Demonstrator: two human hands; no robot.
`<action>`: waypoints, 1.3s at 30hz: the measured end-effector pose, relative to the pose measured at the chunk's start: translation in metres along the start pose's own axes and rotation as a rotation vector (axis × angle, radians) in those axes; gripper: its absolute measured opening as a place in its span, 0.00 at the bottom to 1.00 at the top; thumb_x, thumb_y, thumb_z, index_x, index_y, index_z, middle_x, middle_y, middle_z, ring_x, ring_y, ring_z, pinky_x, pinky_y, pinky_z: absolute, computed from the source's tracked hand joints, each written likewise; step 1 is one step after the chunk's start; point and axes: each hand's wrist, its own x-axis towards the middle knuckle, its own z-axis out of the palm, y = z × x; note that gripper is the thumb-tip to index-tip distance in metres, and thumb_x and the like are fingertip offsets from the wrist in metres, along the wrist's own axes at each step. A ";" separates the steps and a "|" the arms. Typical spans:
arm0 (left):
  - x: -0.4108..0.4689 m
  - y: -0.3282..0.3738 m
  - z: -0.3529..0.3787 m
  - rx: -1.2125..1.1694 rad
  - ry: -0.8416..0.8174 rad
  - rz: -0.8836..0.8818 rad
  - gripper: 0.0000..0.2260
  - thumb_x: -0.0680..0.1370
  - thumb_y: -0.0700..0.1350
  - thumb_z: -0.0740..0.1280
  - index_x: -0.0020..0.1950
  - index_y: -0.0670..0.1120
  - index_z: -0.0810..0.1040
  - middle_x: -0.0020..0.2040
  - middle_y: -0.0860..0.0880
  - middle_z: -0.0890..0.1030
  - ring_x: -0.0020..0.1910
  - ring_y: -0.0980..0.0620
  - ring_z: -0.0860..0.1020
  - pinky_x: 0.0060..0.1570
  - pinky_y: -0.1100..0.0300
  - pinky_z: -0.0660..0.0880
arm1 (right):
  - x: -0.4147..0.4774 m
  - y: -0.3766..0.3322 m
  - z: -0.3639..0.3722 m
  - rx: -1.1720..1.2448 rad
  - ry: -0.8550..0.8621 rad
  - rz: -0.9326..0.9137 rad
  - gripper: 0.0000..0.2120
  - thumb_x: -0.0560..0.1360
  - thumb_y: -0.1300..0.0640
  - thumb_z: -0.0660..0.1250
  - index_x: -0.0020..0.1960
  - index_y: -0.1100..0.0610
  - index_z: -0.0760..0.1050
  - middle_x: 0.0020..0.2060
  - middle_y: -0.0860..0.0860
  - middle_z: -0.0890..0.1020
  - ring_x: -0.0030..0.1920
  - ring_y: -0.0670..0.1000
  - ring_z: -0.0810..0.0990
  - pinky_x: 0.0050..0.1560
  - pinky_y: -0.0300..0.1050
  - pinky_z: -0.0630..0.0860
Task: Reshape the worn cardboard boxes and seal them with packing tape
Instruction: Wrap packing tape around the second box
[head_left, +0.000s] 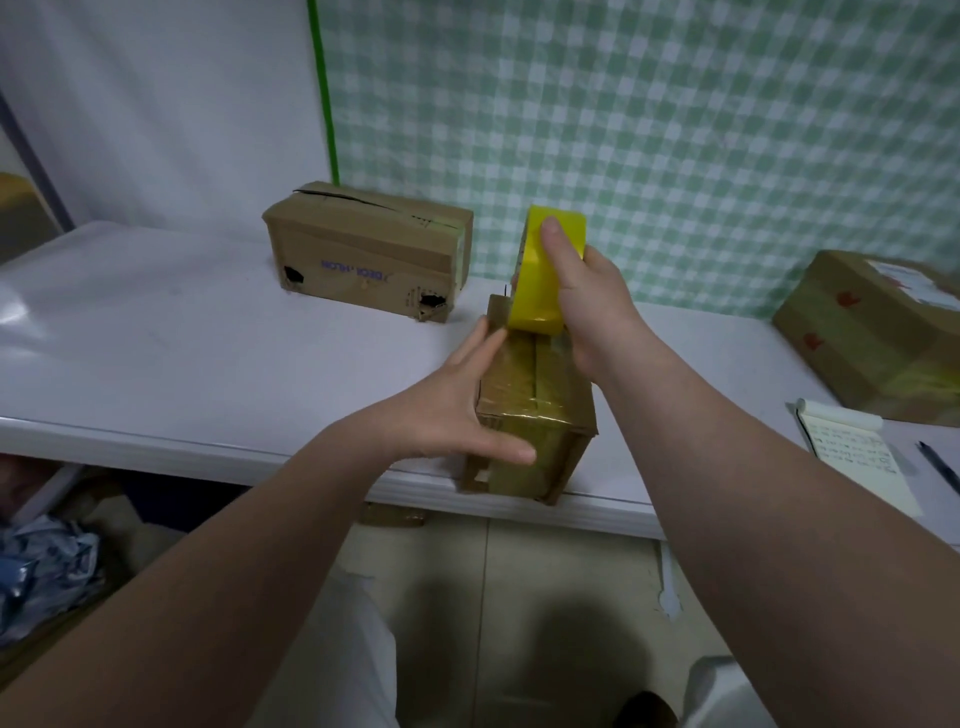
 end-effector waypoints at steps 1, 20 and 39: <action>-0.002 -0.001 0.000 0.100 0.017 0.030 0.57 0.60 0.61 0.75 0.78 0.54 0.42 0.77 0.59 0.36 0.73 0.64 0.44 0.71 0.65 0.51 | -0.002 0.000 0.000 0.007 -0.019 0.009 0.19 0.76 0.39 0.64 0.52 0.55 0.77 0.46 0.55 0.85 0.47 0.54 0.84 0.56 0.55 0.79; -0.005 0.012 0.030 0.586 0.443 -0.014 0.45 0.66 0.71 0.66 0.74 0.52 0.53 0.76 0.56 0.58 0.69 0.52 0.68 0.58 0.49 0.73 | -0.074 -0.017 -0.031 0.029 -0.050 0.004 0.14 0.76 0.51 0.67 0.34 0.55 0.78 0.27 0.46 0.82 0.28 0.43 0.80 0.29 0.33 0.75; 0.008 0.028 0.043 0.561 0.453 -0.114 0.46 0.65 0.69 0.67 0.75 0.49 0.53 0.77 0.56 0.54 0.67 0.50 0.69 0.58 0.48 0.72 | -0.140 0.009 -0.077 -0.119 0.062 0.105 0.19 0.74 0.47 0.67 0.40 0.64 0.81 0.33 0.57 0.84 0.36 0.57 0.83 0.41 0.50 0.80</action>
